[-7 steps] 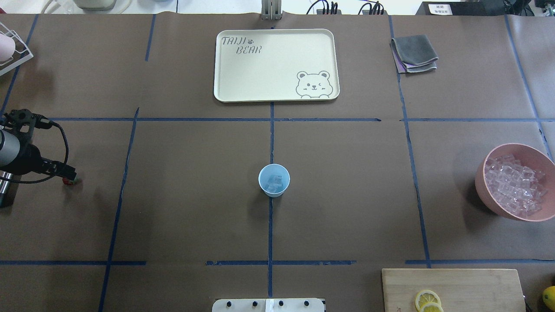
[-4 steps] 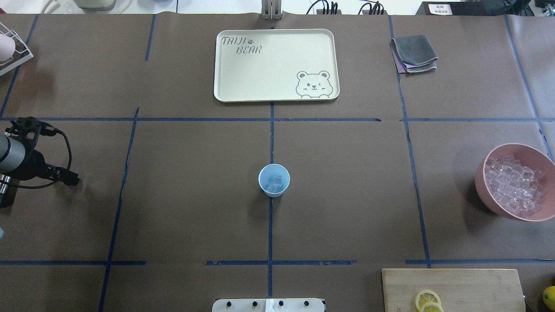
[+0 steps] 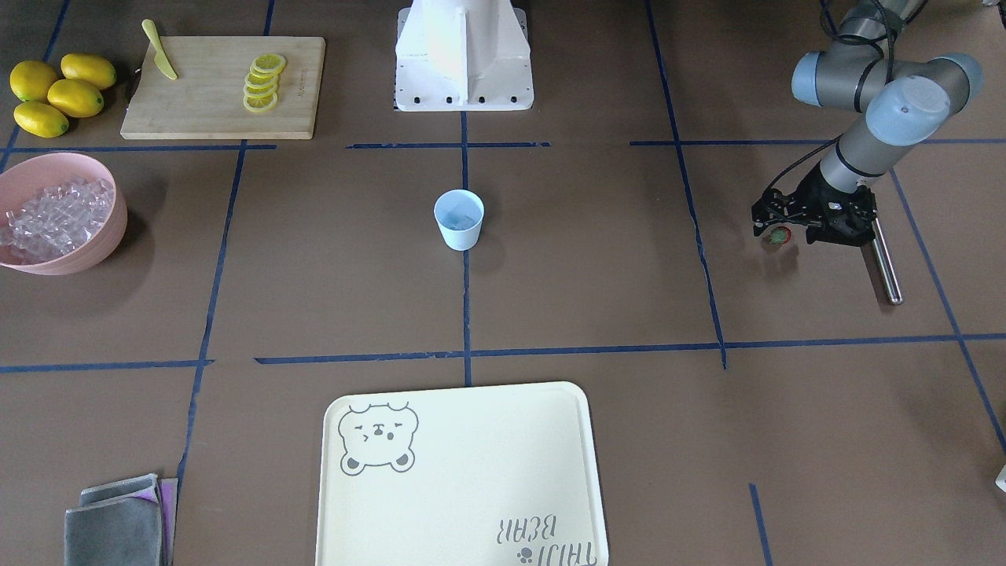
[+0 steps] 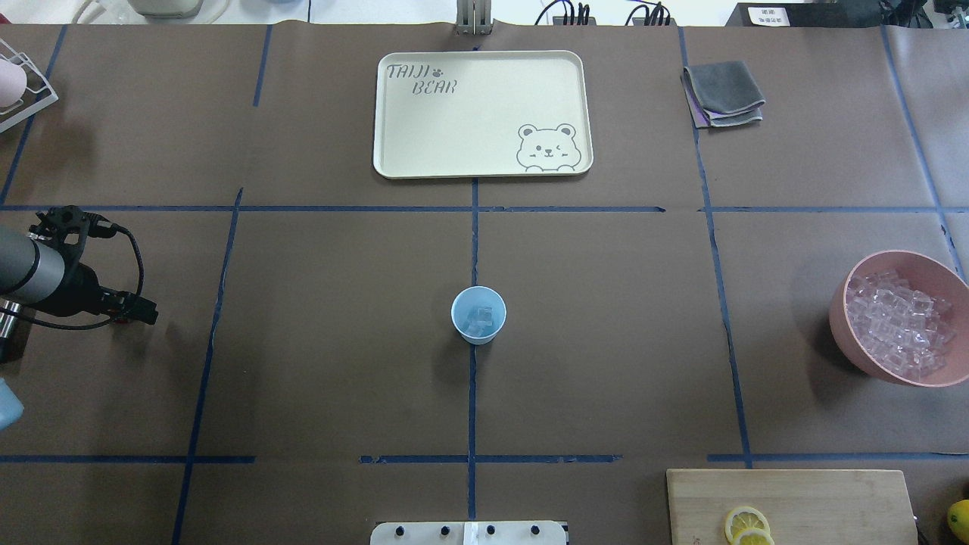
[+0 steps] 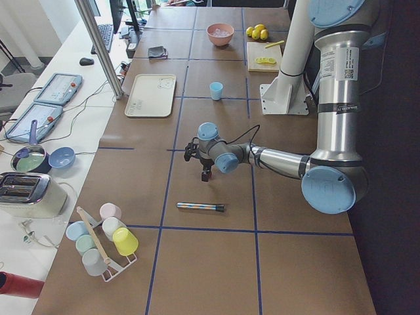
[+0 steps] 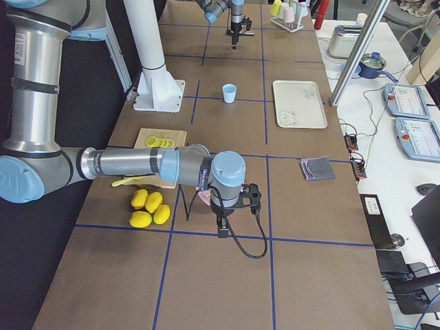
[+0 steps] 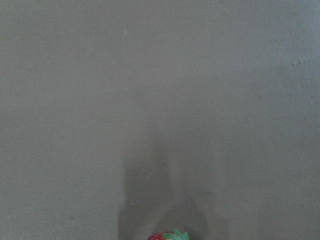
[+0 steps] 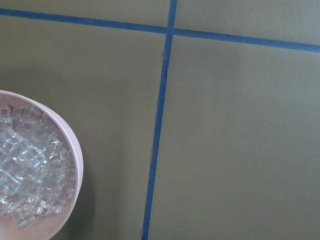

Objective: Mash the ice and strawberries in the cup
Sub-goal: 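Close the left gripper on the strawberry and lift it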

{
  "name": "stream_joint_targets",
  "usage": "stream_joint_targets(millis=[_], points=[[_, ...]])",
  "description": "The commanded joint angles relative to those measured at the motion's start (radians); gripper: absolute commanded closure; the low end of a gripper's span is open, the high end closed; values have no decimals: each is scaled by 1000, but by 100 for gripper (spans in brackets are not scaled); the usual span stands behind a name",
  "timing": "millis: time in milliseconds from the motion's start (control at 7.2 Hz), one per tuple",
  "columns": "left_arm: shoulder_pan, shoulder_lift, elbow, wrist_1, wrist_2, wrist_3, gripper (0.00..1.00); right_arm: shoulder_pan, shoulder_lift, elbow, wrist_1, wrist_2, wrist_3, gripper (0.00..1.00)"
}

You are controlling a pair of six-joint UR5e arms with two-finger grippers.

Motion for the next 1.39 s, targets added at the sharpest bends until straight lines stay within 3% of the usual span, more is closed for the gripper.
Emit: stream_joint_targets(millis=[0,139,278,417,694,972,1111,1250], points=[[4,0,-1,1,3,-5,0,-1,0,0,-1,0,0,1],[4,2,-4,1,3,-8,14,-1,0,0,1,0,0,0],[4,6,-5,3,2,-8,65,1,0,1,1,1,1,1],[3,9,-10,3,1,-8,90,-1,0,1,1,0,1,1],[-1,27,-53,9,3,-6,98,1,0,6,1,1,4,1],[-10,32,-134,27,5,-6,99,1,0,7,1,1,7,1],[-10,14,-186,102,5,-8,99,-1,0,7,1,1,7,0],[-10,-45,-258,254,6,-9,99,-1,0,7,1,1,7,0]])
